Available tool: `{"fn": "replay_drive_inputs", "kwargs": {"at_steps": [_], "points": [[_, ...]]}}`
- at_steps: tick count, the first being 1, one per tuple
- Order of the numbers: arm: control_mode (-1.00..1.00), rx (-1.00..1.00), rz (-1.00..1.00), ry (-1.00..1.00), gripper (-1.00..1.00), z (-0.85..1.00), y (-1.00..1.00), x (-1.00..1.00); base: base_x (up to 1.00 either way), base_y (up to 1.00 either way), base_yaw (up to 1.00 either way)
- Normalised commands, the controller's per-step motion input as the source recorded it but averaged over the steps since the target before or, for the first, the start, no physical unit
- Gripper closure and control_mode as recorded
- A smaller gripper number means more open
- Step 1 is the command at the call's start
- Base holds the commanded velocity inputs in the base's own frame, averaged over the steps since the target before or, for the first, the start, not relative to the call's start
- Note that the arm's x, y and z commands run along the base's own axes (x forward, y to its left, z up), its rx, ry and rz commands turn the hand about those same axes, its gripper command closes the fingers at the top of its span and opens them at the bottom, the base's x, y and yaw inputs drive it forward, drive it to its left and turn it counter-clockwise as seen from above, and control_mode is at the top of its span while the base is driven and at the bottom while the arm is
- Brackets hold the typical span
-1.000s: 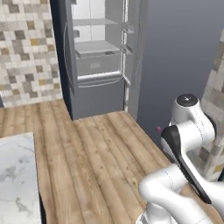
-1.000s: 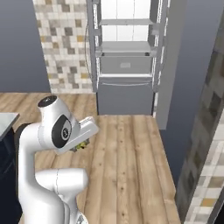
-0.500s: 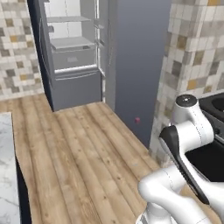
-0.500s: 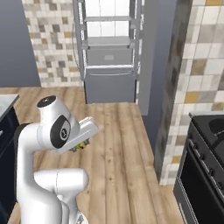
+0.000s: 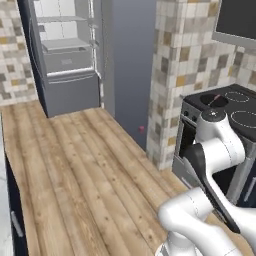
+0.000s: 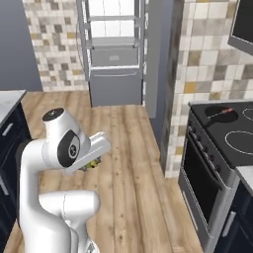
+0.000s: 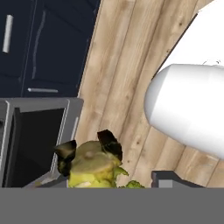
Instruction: Place the cold items (mushroom and broccoli) from the fridge in one tupperware on the dining counter. Place the warm items (kebab skewer and hot dog) in the stove area in another tupperware.
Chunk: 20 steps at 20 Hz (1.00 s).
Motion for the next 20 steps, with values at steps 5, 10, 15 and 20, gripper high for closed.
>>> {"fn": "replay_drive_inputs", "kwargs": {"at_steps": [5, 10, 15, 20], "points": [[1.0, 0.0, 0.0, 0.0, 1.0, 0.0, 0.0, 0.0, -1.0, 0.0, -0.19], [1.0, 0.0, 0.0, 0.0, 1.0, 0.0, 0.0, 0.0, -1.0, 0.0, -0.18], [1.0, 0.0, 0.0, 0.0, 1.0, 0.0, 0.0, 0.0, -1.0, 0.05, -0.1], [1.0, 0.0, 0.0, 0.0, 1.0, 0.0, 0.0, 0.0, -1.0, 0.24, -0.01]]}}
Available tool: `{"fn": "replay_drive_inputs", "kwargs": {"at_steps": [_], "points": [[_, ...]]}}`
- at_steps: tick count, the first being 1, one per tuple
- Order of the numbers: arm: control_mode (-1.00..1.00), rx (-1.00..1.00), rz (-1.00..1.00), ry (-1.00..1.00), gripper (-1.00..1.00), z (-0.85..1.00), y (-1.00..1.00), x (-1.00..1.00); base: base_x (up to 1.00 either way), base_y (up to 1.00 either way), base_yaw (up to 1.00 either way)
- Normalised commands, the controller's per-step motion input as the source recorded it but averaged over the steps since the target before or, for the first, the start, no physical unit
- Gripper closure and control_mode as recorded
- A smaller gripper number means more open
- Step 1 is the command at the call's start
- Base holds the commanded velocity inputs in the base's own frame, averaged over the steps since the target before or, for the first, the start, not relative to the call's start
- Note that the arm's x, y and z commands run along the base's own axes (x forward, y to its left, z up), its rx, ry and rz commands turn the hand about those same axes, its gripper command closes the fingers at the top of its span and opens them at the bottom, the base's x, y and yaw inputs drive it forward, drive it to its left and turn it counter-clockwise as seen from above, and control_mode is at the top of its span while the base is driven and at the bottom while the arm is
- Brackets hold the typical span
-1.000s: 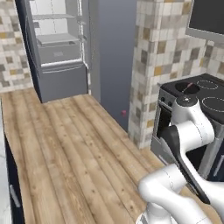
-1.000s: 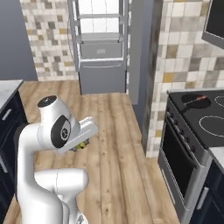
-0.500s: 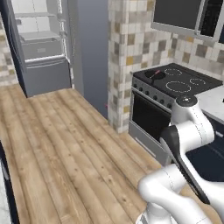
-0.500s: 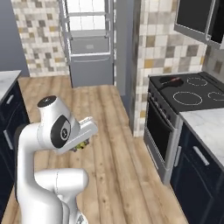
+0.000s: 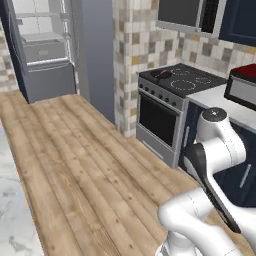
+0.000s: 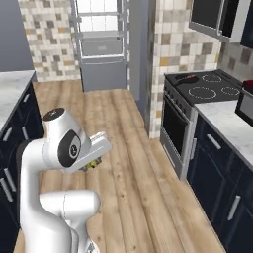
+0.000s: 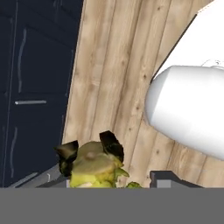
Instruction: Place the cold items (mushroom and broccoli) from the fridge in one tupperware on the dining counter. Place the warm items (kebab skewer and hot dog) in the stove area in another tupperware.
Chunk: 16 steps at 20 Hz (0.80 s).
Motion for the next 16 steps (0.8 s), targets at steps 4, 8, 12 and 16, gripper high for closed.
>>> {"fn": "replay_drive_inputs", "kwargs": {"at_steps": [4, 8, 12, 16], "points": [[1.0, 0.0, 0.0, 0.0, 1.0, 0.0, 0.0, 0.0, -1.0, 0.16, -0.03], [1.0, 0.0, 0.0, 0.0, 1.0, 0.0, 0.0, 0.0, -1.0, -0.04, -0.01], [1.0, 0.0, 0.0, 0.0, 1.0, 0.0, 0.0, 0.0, -1.0, 0.02, 0.0], [1.0, 0.0, 0.0, 0.0, 1.0, 0.0, 0.0, 0.0, -1.0, 0.81, -0.05]]}}
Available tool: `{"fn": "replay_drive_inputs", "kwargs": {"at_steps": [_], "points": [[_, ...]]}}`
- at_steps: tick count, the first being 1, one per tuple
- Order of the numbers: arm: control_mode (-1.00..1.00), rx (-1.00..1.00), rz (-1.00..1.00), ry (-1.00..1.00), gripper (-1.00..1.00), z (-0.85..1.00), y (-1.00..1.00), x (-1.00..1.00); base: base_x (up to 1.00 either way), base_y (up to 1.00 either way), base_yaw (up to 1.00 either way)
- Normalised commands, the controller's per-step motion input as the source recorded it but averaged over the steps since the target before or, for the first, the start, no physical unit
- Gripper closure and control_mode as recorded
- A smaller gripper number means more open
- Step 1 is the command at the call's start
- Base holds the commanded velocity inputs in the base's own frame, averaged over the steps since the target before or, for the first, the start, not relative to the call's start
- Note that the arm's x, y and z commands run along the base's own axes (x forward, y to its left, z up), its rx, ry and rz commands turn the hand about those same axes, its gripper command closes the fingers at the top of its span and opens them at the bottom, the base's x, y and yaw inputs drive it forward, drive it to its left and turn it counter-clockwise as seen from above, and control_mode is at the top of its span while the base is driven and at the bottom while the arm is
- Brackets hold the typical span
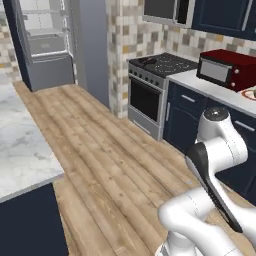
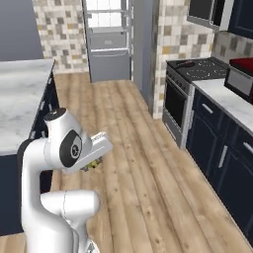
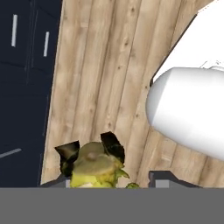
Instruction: Place the cold items (mushroom and broccoli) from the fridge in one tupperware on the dining counter. Place the warm items (kebab skewer and hot dog) in the stove area in another tupperware.
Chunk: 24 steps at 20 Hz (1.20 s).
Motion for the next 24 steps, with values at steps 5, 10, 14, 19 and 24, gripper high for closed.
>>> {"fn": "replay_drive_inputs", "kwargs": {"at_steps": [5, 10, 14, 19, 24], "points": [[1.0, 0.0, 0.0, 0.0, 1.0, 0.0, 0.0, 0.0, -1.0, 1.0, -0.07], [1.0, 0.0, 0.0, 0.0, 1.0, 0.0, 0.0, 0.0, -1.0, 1.0, -0.09], [1.0, 0.0, 0.0, 0.0, 1.0, 0.0, 0.0, 0.0, -1.0, 1.0, -0.09], [1.0, 0.0, 0.0, 0.0, 1.0, 0.0, 0.0, 0.0, -1.0, 1.0, -0.04], [1.0, 0.0, 0.0, 0.0, 1.0, 0.0, 0.0, 0.0, -0.99, 1.0, -0.07]]}}
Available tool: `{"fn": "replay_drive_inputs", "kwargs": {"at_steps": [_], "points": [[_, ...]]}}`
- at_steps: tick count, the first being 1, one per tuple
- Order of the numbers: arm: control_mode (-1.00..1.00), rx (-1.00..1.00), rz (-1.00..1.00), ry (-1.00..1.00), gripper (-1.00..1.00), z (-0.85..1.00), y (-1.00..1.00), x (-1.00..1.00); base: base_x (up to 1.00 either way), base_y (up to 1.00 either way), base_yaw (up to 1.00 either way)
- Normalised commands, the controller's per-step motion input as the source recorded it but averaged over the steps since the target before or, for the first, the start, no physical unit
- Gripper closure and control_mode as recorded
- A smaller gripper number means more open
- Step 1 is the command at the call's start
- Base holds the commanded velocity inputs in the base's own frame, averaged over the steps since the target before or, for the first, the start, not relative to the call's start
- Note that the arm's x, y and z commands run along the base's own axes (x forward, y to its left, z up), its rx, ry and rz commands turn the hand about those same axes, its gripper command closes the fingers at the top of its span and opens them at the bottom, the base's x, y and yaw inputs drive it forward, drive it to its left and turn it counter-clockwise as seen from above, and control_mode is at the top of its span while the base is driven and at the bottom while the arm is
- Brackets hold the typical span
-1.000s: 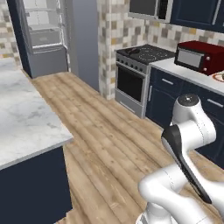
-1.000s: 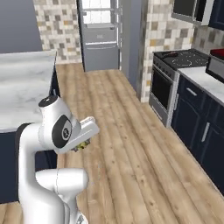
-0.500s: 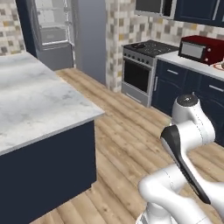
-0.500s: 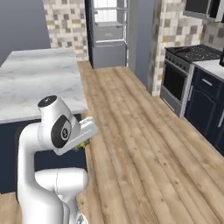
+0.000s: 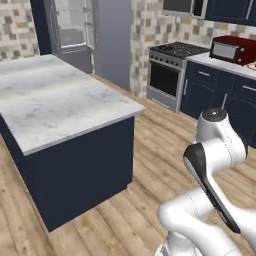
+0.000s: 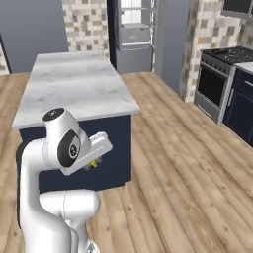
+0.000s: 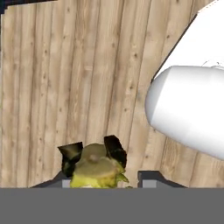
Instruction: Place the cold items (mushroom and broccoli) from the fridge in one tupperware on the dining counter. Place the warm items (kebab skewer and hot dog) in the stove area in another tupperware.
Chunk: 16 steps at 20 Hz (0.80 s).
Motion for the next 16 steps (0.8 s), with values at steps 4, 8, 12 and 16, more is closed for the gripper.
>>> {"fn": "replay_drive_inputs", "kwargs": {"at_steps": [4, 8, 12, 16], "points": [[1.0, 0.0, 0.0, 0.0, 1.0, 0.0, 0.0, 0.0, -0.88, 1.0, -0.14], [1.0, 0.0, 0.0, 0.0, 1.0, 0.0, 0.0, 0.0, -0.87, 1.0, -0.19], [1.0, 0.0, 0.0, 0.0, 1.0, 0.0, 0.0, 0.0, -0.92, 1.0, -0.18], [1.0, 0.0, 0.0, 0.0, 1.0, 0.0, 0.0, 0.0, -1.0, 1.0, -0.15]]}}
